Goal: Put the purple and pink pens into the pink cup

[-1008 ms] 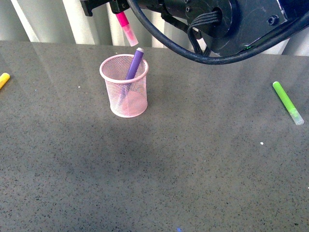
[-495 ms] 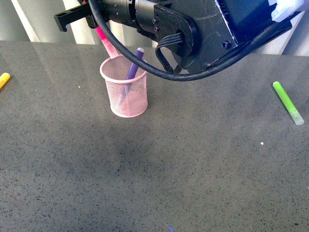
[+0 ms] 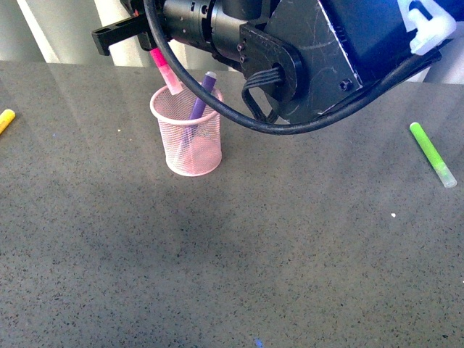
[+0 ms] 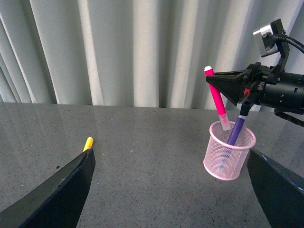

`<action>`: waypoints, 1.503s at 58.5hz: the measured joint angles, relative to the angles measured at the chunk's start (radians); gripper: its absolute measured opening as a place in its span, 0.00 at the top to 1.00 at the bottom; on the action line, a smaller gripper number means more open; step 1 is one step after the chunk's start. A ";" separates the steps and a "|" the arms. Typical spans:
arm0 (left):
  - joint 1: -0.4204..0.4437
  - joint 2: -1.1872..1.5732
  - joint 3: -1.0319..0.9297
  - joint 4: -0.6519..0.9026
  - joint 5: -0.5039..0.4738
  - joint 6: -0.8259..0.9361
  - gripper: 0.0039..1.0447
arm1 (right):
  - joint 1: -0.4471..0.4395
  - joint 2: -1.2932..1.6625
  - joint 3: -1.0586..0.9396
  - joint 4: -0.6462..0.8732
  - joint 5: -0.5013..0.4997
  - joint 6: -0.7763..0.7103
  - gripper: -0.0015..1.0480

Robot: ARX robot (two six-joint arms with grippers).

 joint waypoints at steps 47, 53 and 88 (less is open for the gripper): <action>0.000 0.000 0.000 0.000 0.000 0.000 0.06 | -0.018 -0.022 -0.065 -0.008 0.022 0.013 0.16; 0.000 0.000 0.000 0.000 0.000 0.000 0.06 | -0.026 -0.061 -0.095 -0.008 0.050 0.014 0.05; 0.000 0.000 0.000 0.000 0.002 0.000 0.06 | -0.228 -0.702 -0.528 -0.399 0.502 0.159 0.07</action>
